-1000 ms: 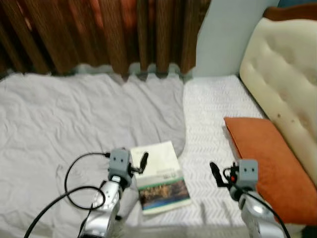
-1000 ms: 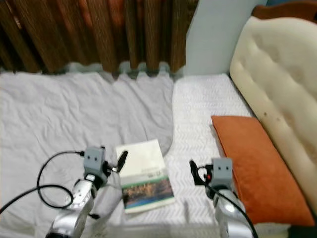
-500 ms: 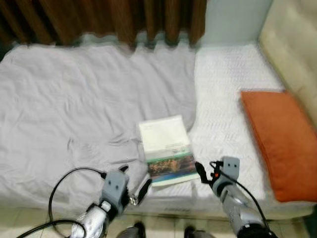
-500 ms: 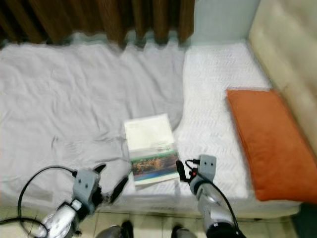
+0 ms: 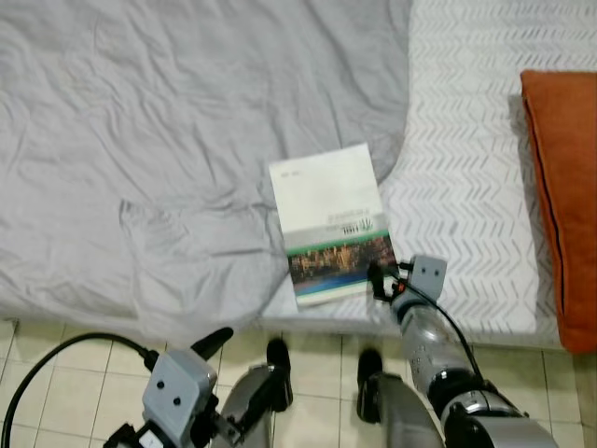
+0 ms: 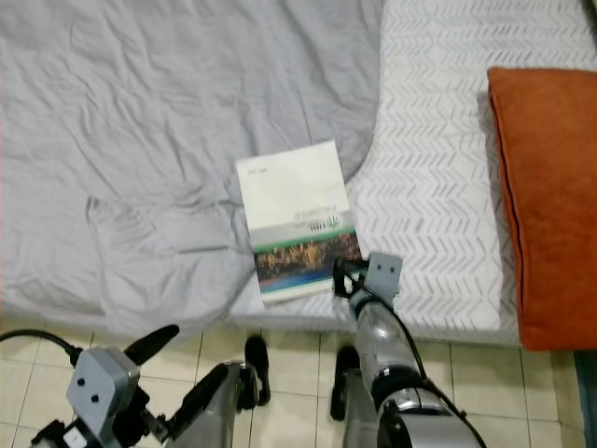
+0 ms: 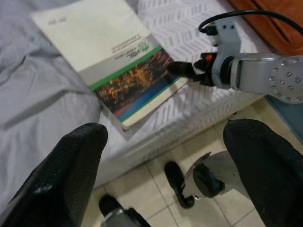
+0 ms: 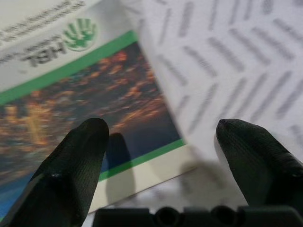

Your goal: Clean up the room

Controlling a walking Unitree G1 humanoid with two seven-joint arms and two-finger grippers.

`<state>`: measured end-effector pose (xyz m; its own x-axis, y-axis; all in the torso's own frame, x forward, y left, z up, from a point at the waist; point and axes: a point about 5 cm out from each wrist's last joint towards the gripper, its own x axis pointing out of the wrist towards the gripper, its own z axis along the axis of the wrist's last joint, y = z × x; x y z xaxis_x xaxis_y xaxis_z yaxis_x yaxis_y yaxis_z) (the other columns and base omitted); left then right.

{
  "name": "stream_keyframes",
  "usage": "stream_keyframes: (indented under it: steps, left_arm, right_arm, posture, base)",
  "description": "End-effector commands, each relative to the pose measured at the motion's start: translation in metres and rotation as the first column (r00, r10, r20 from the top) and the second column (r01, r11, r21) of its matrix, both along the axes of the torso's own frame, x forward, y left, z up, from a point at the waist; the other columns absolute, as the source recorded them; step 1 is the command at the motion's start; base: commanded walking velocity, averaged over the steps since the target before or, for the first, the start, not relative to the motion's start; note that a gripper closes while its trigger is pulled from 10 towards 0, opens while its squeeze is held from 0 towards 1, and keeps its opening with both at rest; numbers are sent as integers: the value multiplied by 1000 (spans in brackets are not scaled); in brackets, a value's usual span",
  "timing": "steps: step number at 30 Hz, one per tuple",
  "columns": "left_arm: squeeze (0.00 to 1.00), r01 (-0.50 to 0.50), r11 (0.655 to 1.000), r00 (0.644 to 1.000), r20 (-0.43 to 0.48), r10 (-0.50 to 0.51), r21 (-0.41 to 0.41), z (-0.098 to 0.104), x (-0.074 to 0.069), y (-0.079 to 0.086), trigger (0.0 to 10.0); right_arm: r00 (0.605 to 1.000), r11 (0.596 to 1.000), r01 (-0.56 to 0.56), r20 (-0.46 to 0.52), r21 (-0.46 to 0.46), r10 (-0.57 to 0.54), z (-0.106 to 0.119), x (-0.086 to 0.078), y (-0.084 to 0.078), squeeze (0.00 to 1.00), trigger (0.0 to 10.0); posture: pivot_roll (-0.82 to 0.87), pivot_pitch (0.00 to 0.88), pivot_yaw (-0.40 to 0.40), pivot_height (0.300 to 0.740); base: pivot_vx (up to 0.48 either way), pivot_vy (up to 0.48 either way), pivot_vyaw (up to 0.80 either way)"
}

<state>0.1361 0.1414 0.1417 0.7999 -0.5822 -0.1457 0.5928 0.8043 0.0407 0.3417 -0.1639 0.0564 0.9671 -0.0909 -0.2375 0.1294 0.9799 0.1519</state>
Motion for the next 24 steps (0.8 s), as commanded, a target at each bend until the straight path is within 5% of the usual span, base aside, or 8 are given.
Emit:
stream_keyframes:
  steps: [1,6,11,24]
  left_arm:
    - [0,-5,1000,998,-62,4,-8,-1,-10,-1,10000]
    - [0,-21,1000,995,-94,19,-21,2,-19,-3,10000]
    - [0,-17,999,991,-131,12,-31,4,-29,-6,10000]
    - [0,-39,999,987,-160,36,-17,0,-33,-5,10000]
  right_arm:
    - [997,999,34,-68,-29,-36,-18,-12,-6,0,10000]
    - [998,999,34,-58,-34,-36,-13,-8,-8,0,10000]
    - [995,977,63,-86,205,-47,-13,-3,0,0,10000]
    - [993,922,38,-117,386,8,-13,0,25,0,10000]
  posture:
    - [239,655,131,740]
    - [258,653,137,740]
    - [272,665,145,740]
    - [273,671,134,740]
  base:
    - [0,0,0]
    - [0,0,0]
    - [0,0,0]
    - [0,0,0]
